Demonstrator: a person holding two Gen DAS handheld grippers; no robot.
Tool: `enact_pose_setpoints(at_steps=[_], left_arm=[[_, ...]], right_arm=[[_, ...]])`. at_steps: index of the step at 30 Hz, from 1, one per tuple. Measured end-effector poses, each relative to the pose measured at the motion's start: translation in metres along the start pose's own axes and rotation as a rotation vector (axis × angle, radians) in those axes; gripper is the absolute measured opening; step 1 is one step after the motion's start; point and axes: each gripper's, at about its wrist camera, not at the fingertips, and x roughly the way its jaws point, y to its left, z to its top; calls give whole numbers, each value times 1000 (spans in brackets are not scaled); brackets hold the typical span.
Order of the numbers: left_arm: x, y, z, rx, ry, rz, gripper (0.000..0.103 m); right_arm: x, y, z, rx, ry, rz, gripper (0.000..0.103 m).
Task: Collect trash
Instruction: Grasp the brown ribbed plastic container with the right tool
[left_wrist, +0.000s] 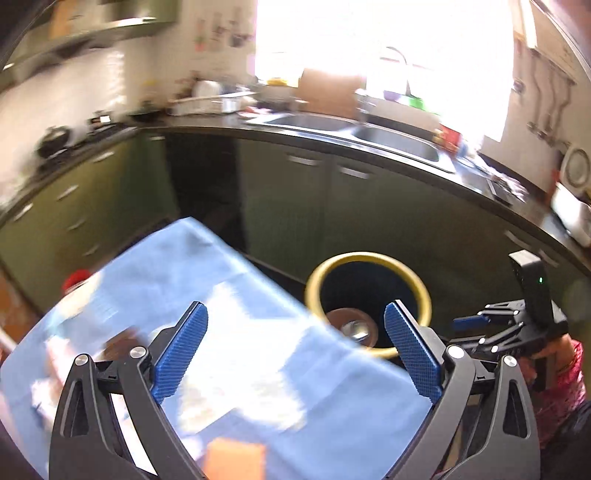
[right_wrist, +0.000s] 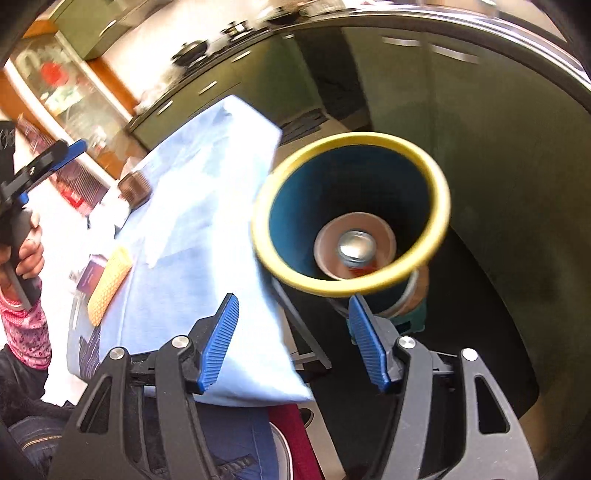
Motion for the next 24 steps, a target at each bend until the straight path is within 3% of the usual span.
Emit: enact_pose_setpoints(at_steps=[6,11,19,24], left_arm=[[-71,64,-63,-108,-48,173,97],[-116,104,-109,-138,-105,285,98],[-141,174,-132,-227,-153,367,98],[-133,215,-144,-280,-151,411,98]], right_arm=[[23,62,20,-112,28,20,59],[48,126,46,-223,33,39,59],[98,214,88,-323,35,58,59],[136,244,112,-321,18,51,59]])
